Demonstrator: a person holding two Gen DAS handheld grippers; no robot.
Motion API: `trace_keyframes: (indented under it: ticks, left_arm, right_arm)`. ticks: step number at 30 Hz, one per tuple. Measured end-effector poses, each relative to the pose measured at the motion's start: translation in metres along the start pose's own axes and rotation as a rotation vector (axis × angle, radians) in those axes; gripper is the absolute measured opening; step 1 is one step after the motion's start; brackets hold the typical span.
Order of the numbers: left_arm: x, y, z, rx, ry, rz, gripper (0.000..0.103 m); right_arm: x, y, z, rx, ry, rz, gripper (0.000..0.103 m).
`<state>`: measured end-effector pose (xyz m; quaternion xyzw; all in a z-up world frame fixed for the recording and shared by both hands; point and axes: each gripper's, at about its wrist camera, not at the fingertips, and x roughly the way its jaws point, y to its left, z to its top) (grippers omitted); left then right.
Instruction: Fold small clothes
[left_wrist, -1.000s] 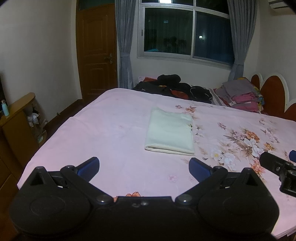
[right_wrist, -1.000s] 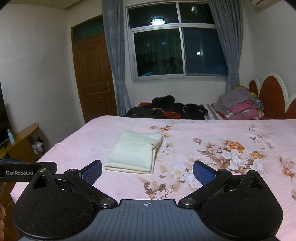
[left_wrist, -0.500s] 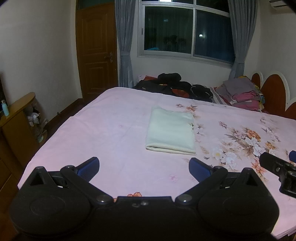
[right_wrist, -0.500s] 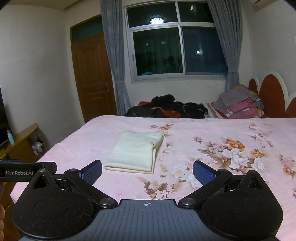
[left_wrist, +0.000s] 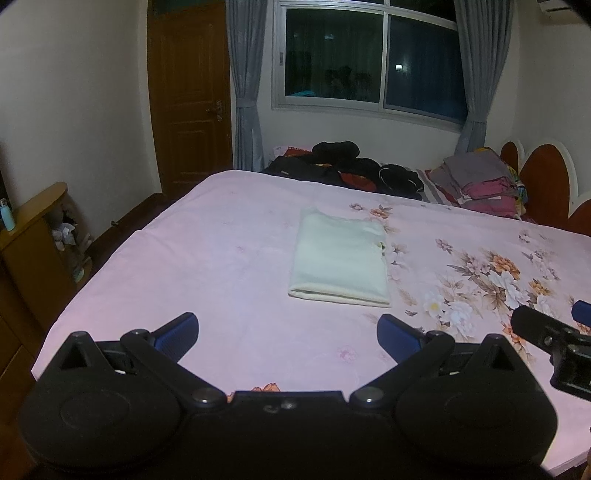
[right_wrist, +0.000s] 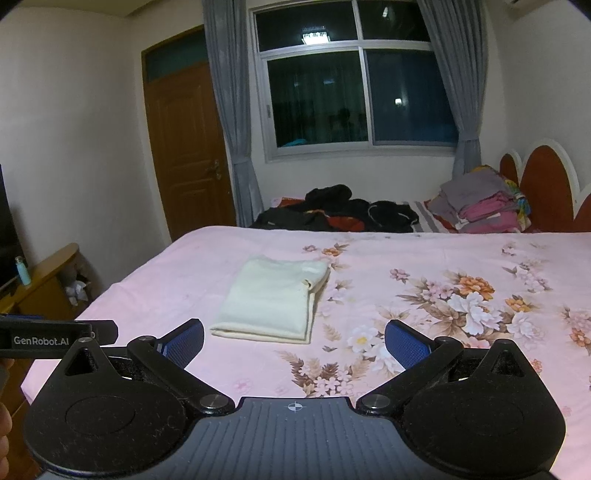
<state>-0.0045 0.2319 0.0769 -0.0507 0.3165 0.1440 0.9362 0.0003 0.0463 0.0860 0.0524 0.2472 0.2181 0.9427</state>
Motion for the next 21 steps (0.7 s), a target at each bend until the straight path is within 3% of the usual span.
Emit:
trace_keyframes:
  ticks: [11,17,21]
  left_arm:
    - [0.017,-0.003,0.006,0.008,0.023,-0.013,0.103]
    - [0.042,-0.007,0.015,0.006,0.037,-0.023,0.098]
    - [0.068,-0.007,0.026,0.007,0.054,-0.019,0.103]
  right_arm:
    - [0.016,-0.010,0.001,0.011,0.021,0.005,0.103]
    - [0.033,-0.022,0.002,0.027,0.041,-0.007,0.103]
    - [0.050,-0.035,0.001,0.050,0.065,-0.035,0.103]
